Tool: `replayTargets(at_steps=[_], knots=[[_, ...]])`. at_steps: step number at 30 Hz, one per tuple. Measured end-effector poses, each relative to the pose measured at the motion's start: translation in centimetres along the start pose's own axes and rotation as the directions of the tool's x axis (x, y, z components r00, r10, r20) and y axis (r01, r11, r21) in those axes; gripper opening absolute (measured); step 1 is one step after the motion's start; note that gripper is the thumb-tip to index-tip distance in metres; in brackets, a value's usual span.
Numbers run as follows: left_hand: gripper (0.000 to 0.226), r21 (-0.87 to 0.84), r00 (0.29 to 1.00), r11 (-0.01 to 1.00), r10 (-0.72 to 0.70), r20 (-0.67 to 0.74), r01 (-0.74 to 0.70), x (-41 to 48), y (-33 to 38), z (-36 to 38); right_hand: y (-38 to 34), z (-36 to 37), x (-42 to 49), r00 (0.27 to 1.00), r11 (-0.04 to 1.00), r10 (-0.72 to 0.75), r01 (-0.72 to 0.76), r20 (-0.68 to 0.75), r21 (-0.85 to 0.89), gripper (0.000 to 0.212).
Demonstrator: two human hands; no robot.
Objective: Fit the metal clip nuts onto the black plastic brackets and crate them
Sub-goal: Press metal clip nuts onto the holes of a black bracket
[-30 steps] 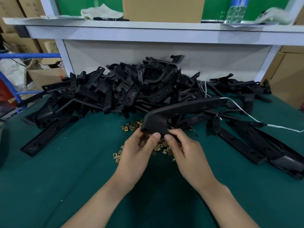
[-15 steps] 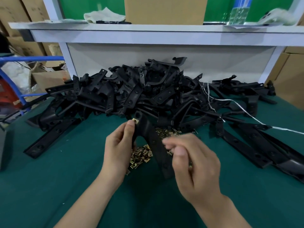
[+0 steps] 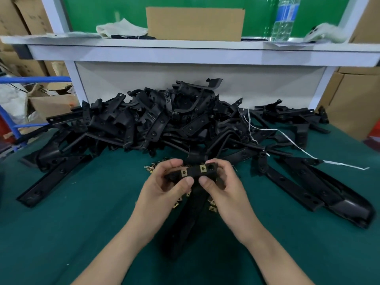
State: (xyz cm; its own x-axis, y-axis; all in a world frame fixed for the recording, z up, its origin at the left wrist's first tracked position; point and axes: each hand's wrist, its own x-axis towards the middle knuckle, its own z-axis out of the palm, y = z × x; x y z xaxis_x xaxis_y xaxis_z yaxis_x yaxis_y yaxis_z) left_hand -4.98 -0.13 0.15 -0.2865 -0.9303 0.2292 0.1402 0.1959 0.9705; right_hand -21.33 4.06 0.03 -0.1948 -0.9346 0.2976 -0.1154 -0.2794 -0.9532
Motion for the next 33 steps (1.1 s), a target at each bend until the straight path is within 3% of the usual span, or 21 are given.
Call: replayTargets(at_steps=[6, 9, 13, 20, 33], knots=[[0.024, 0.210, 0.988, 0.968, 0.147, -0.036, -0.136, -0.19, 0.63, -0.07, -0.51, -0.14, 0.04, 0.999, 1.000, -0.011, 0.012, 0.046, -0.021, 0.036], [0.028, 0.400, 0.976, 0.894, 0.217, 0.004, -0.200, -0.35, 0.51, -0.47, -0.78, 0.05, -0.21, 0.999, 0.999, -0.016, 0.018, 0.049, -0.047, 0.032], [0.028, 0.505, 0.961, 0.827, 0.277, 0.014, -0.246, -0.41, 0.23, -0.69, -0.86, 0.33, -0.47, 1.000, 0.999, -0.016, 0.017, 0.016, -0.033, 0.034], [0.041, 0.551, 0.937, 0.778, 0.348, 0.025, -0.303, -0.36, -0.36, -0.56, -0.77, 0.42, -0.42, 1.000, 0.999, -0.020, 0.020, 0.006, -0.031, 0.033], [0.039, 0.586, 0.929, 0.753, 0.371, -0.003, -0.299, -0.64, -0.35, -0.20, -0.90, 0.77, -0.52, 0.999, 0.998, -0.038, 0.036, -0.039, -0.042, 0.036]])
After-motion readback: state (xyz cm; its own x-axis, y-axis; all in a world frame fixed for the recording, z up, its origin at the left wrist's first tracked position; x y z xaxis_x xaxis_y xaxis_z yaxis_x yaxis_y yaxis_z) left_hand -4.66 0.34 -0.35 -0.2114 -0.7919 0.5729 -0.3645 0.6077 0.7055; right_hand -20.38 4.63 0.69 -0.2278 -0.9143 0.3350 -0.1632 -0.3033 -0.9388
